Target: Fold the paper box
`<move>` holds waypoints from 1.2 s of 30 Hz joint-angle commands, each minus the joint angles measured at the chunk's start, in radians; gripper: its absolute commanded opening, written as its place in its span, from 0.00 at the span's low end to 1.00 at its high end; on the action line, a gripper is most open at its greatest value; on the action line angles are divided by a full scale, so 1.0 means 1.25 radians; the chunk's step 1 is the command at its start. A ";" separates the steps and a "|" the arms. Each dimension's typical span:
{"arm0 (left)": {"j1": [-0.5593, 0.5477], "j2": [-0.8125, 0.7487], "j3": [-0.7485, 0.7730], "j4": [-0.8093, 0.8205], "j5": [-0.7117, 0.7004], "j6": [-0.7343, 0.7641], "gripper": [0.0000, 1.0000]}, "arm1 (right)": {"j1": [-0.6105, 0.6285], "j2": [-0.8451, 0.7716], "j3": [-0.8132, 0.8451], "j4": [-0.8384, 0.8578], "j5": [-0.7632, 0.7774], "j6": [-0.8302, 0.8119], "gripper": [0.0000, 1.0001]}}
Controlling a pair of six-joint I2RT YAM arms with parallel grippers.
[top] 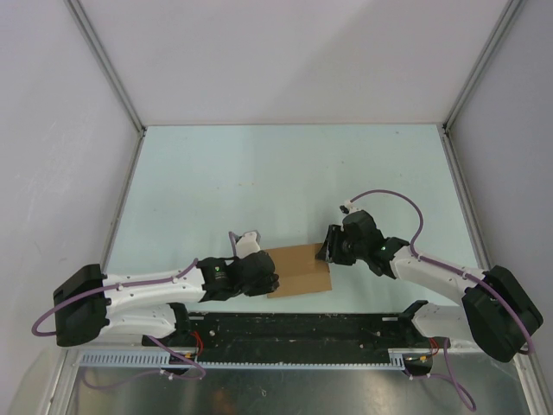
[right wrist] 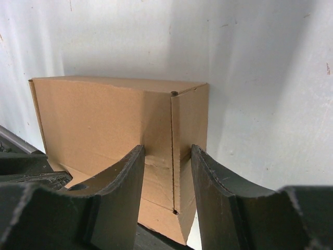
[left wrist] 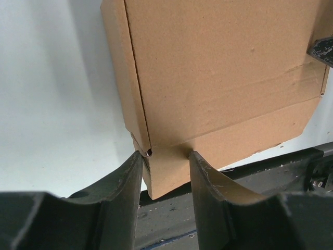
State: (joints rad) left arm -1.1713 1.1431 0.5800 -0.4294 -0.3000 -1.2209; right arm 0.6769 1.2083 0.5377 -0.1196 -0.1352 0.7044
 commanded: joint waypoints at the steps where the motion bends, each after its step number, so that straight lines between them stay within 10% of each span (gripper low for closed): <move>1: -0.005 -0.009 0.022 0.059 0.007 -0.003 0.43 | 0.006 0.005 0.001 0.020 -0.006 -0.001 0.45; 29: -0.005 -0.183 -0.065 -0.020 0.006 0.031 0.58 | -0.027 -0.074 0.002 -0.040 0.008 -0.037 0.58; 36: 0.006 -0.232 0.062 -0.058 -0.118 0.219 0.60 | -0.054 -0.182 0.024 -0.146 0.046 -0.069 0.59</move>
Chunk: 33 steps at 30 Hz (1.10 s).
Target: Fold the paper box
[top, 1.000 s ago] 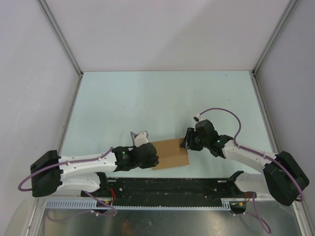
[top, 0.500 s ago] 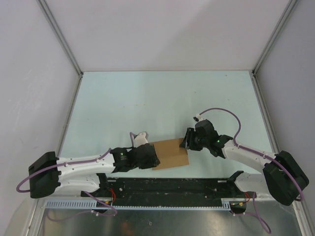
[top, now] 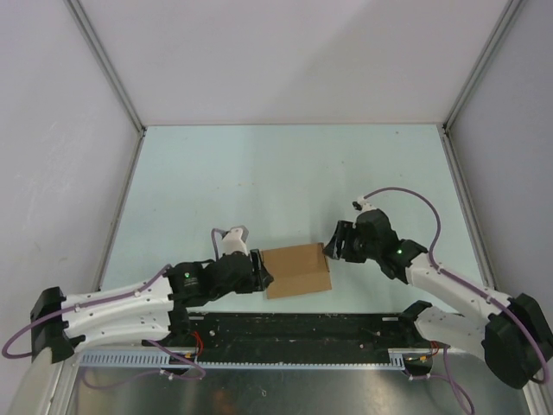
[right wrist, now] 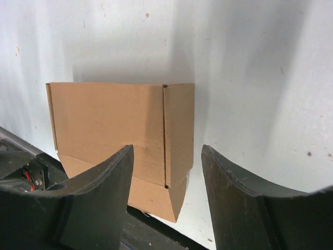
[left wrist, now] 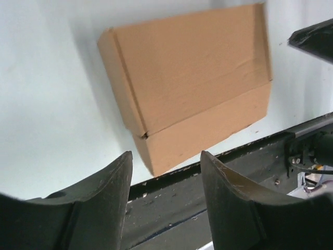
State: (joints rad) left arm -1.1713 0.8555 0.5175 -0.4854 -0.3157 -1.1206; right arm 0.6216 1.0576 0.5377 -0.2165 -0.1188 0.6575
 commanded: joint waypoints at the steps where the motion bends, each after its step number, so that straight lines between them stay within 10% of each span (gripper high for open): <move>1: 0.035 0.015 0.143 -0.012 -0.108 0.227 0.58 | -0.010 -0.074 0.026 -0.093 0.034 -0.033 0.59; 15: 0.285 0.562 0.603 0.042 0.050 0.656 0.49 | 0.067 -0.230 0.028 -0.322 0.042 0.100 0.27; 20: 0.306 0.664 0.627 0.040 0.079 0.660 0.47 | 0.157 -0.251 0.029 -0.342 0.066 0.155 0.11; 33: 0.293 0.612 0.459 0.051 0.206 0.608 0.42 | 0.239 -0.130 0.028 -0.231 0.085 0.167 0.08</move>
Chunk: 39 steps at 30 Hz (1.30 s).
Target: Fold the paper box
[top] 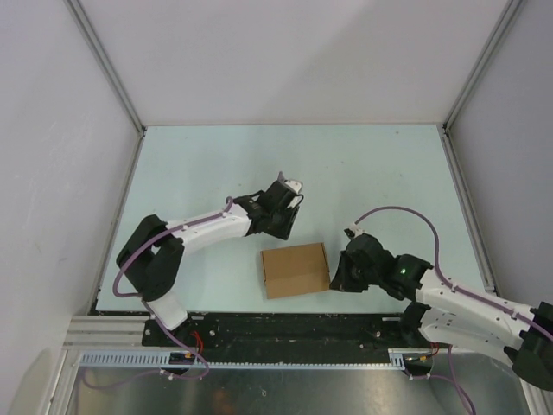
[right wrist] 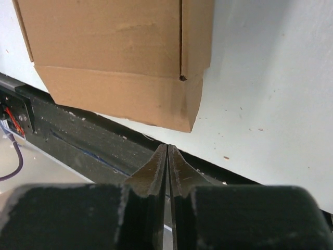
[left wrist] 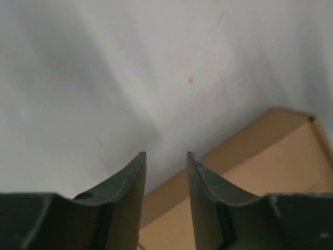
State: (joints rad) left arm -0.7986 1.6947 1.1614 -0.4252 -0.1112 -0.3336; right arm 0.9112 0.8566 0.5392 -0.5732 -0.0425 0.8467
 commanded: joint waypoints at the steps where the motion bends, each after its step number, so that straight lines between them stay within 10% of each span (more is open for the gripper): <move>1: -0.007 -0.070 -0.083 0.005 0.046 -0.025 0.41 | 0.007 0.039 0.026 0.071 0.022 0.015 0.08; 39: -0.132 -0.153 -0.241 0.069 0.083 -0.166 0.38 | 0.010 0.279 0.026 0.304 0.013 -0.001 0.08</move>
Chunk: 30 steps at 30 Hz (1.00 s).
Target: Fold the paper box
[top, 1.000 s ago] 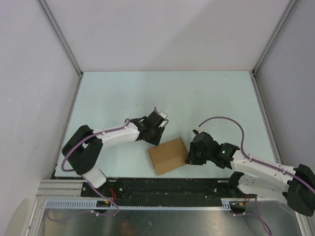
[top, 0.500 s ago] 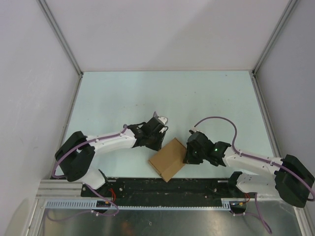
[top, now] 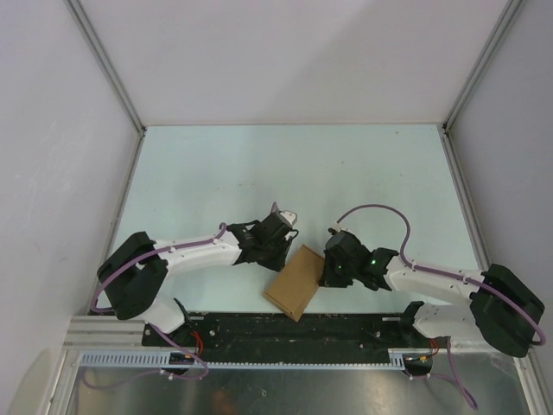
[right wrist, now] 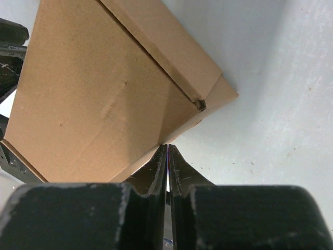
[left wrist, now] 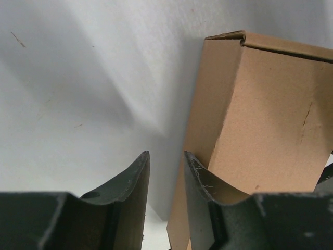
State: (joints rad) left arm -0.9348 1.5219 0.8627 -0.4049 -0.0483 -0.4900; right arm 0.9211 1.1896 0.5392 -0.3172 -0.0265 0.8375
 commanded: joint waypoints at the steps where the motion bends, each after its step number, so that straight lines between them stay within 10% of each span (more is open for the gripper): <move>1: -0.024 -0.016 -0.002 0.056 0.032 -0.041 0.37 | 0.001 0.015 0.026 0.115 -0.001 0.007 0.08; 24: -0.025 0.006 0.012 0.121 0.111 -0.085 0.36 | -0.115 0.112 0.079 0.321 -0.139 -0.001 0.08; 30: -0.016 -0.026 -0.025 0.115 0.052 -0.091 0.36 | -0.156 0.083 0.134 0.124 -0.042 -0.083 0.09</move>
State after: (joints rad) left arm -0.9394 1.5303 0.8558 -0.3901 -0.0444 -0.5507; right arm 0.7353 1.3380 0.5964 -0.1898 -0.1009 0.7830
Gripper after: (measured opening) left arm 0.362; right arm 0.079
